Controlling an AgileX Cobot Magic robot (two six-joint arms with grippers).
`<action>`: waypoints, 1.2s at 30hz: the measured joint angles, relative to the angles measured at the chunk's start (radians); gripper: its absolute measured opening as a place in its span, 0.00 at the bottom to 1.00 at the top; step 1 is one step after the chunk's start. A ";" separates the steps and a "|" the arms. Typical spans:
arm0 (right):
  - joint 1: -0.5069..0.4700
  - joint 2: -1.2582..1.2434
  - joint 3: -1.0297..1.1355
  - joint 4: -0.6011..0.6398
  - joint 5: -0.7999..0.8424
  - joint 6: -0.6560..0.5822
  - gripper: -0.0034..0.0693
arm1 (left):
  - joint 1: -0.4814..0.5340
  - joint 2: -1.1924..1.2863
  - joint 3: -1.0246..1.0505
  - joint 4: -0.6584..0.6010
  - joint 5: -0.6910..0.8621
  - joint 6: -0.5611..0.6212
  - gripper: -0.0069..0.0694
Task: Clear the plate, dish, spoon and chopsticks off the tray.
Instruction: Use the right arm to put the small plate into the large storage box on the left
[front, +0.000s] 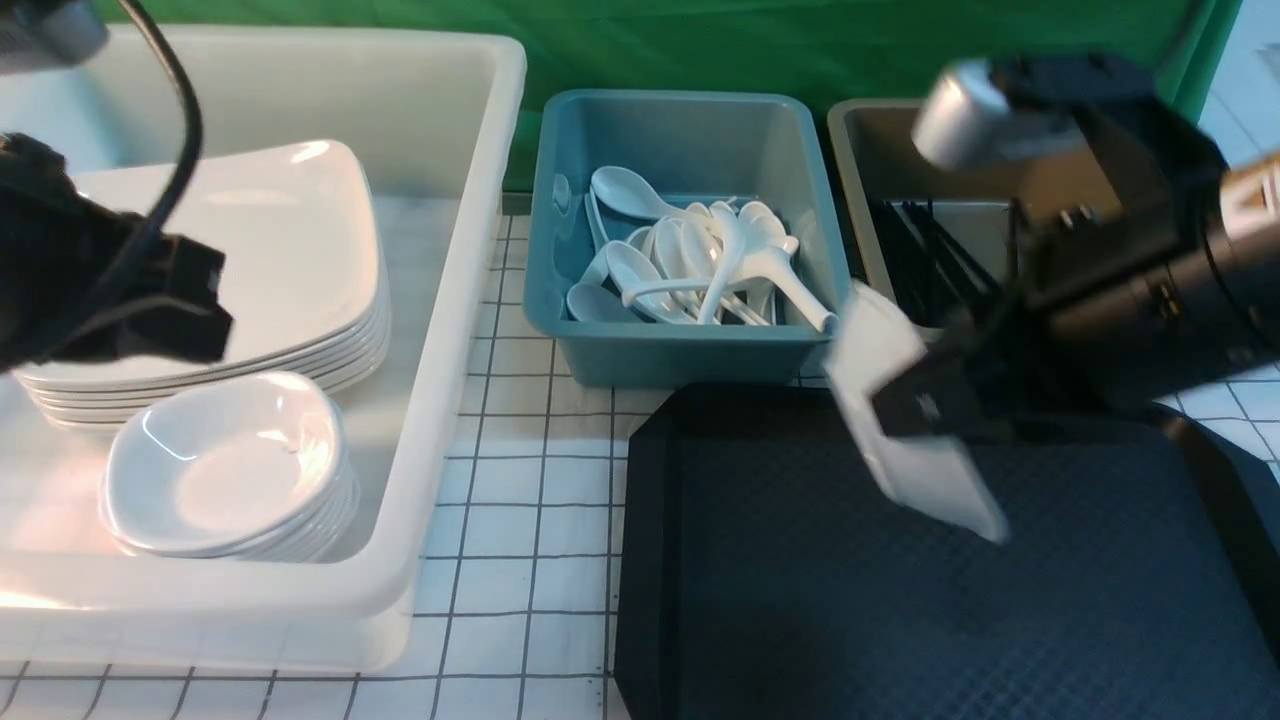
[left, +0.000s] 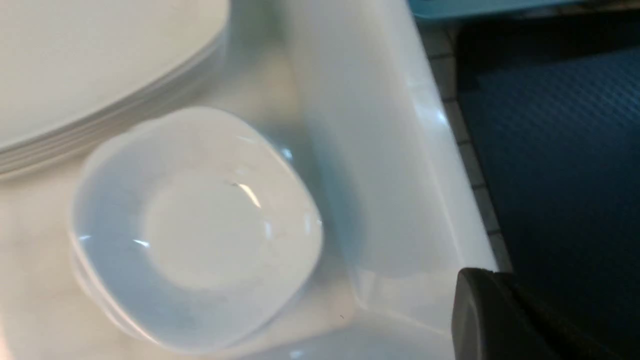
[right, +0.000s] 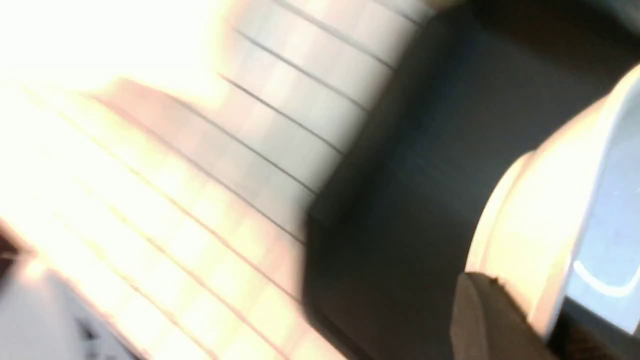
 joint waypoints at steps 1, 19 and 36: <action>0.036 0.023 -0.044 0.036 -0.009 -0.051 0.15 | 0.021 0.000 0.000 0.037 -0.030 -0.042 0.09; 0.474 0.606 -0.586 0.044 -0.200 -0.726 0.15 | 0.715 0.000 0.000 -0.295 -0.001 0.016 0.09; 0.495 0.866 -0.595 -0.154 -0.496 -0.794 0.19 | 0.715 0.000 0.000 -0.305 0.003 0.056 0.09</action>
